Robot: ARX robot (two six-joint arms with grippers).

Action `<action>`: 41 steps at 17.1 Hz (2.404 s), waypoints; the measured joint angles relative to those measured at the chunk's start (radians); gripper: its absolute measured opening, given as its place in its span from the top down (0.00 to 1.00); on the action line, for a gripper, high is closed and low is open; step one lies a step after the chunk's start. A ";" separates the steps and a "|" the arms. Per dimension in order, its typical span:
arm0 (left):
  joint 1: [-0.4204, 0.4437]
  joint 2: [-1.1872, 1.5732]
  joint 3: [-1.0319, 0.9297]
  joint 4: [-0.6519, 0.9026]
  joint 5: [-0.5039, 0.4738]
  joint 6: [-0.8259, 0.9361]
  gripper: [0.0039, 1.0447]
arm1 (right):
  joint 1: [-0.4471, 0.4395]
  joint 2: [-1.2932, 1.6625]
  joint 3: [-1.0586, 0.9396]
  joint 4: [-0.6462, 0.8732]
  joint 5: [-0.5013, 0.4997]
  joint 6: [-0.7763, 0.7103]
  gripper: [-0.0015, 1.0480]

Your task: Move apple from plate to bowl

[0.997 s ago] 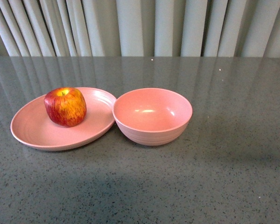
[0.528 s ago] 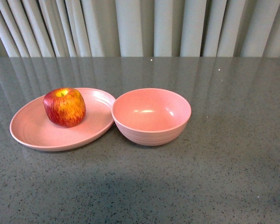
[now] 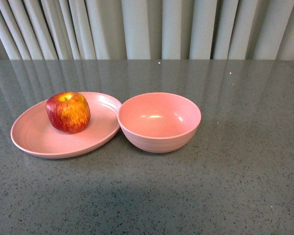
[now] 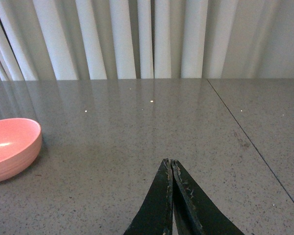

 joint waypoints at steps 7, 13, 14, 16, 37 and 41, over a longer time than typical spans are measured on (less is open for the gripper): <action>0.000 0.000 0.000 0.000 0.000 0.000 0.06 | 0.000 -0.129 -0.027 -0.087 0.000 0.000 0.98; 0.000 0.000 0.000 0.000 0.000 0.000 0.06 | 0.000 -0.318 -0.026 -0.287 0.000 0.000 0.98; 0.000 0.000 0.000 0.000 0.000 0.000 0.06 | 0.000 -0.320 -0.026 -0.286 0.000 0.000 0.98; 0.000 0.000 0.000 0.000 0.000 0.000 0.06 | 0.000 -0.320 -0.026 -0.286 0.000 0.000 0.98; 0.000 0.000 0.000 0.000 0.000 0.000 0.06 | 0.000 -0.320 -0.026 -0.286 0.000 0.000 0.06; -0.053 0.220 0.135 -0.281 -0.114 0.012 0.06 | 0.000 -0.320 -0.026 -0.286 -0.001 -0.001 0.06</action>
